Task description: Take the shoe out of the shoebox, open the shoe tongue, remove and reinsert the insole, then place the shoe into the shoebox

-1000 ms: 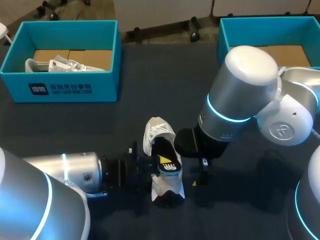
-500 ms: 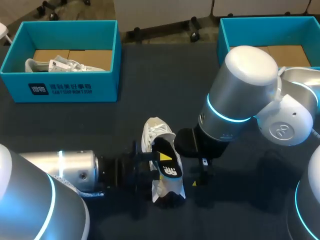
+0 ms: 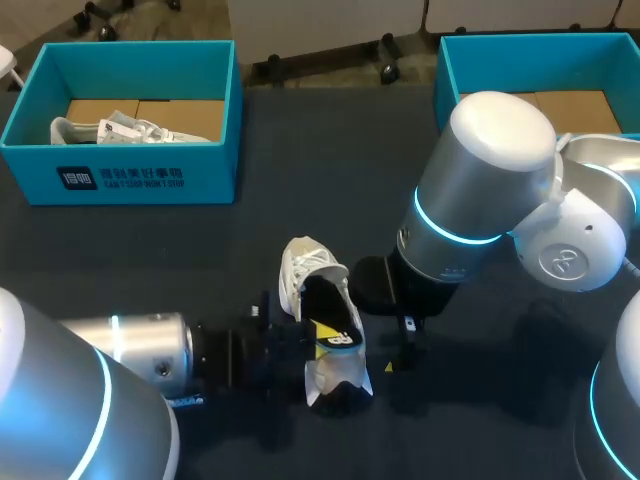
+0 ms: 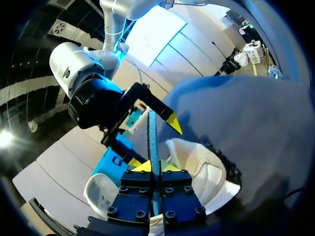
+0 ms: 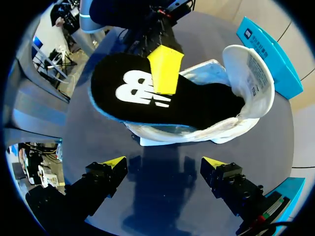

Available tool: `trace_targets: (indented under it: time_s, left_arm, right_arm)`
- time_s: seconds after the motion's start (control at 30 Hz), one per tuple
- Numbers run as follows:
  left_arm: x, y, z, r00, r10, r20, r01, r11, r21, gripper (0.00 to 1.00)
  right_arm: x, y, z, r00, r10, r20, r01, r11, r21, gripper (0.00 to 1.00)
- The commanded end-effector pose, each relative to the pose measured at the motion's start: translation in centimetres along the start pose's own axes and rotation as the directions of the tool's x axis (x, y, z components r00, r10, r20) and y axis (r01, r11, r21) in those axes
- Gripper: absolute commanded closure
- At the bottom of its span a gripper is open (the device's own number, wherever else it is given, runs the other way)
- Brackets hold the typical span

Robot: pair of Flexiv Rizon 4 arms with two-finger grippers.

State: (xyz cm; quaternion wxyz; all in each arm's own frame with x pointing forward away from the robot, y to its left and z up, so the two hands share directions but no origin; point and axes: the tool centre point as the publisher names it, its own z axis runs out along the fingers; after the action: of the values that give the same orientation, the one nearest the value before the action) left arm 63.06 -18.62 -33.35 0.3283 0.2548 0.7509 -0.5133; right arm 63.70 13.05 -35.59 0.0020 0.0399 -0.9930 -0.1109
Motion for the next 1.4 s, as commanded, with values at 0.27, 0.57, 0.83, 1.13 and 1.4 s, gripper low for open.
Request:
trace_targets:
  time_s: [0.27,0.57,0.83,1.13,1.4]
  left_arm:
    - [-0.2,2.9,1.3,0.999,0.037,0.019,-0.035,0.996,-0.086,1.00]
    - [-0.4,1.9,0.5,0.999,0.017,0.045,-0.014,0.997,-0.072,0.71]
    - [-1.0,0.3,-0.6,0.998,0.011,0.065,-0.008,0.999,-0.054,0.69]
    - [-0.6,-0.8,-0.3,0.998,0.027,0.055,-0.026,0.999,-0.021,0.73]
    - [0.3,0.7,1.0,0.995,0.094,0.019,-0.093,0.995,-0.047,1.00]
  right_arm:
    - [0.0,0.1,0.2,1.000,0.000,0.000,0.000,1.000,0.001,0.00]
    - [0.0,0.1,0.2,1.000,0.000,0.000,0.000,1.000,0.001,0.00]
    - [0.0,0.1,0.2,1.000,0.000,0.000,0.000,1.000,0.001,0.00]
    - [0.0,0.1,0.2,1.000,0.000,0.000,0.000,1.000,0.001,0.00]
    - [0.0,0.1,0.2,1.000,0.000,0.000,0.000,1.000,0.001,0.00]
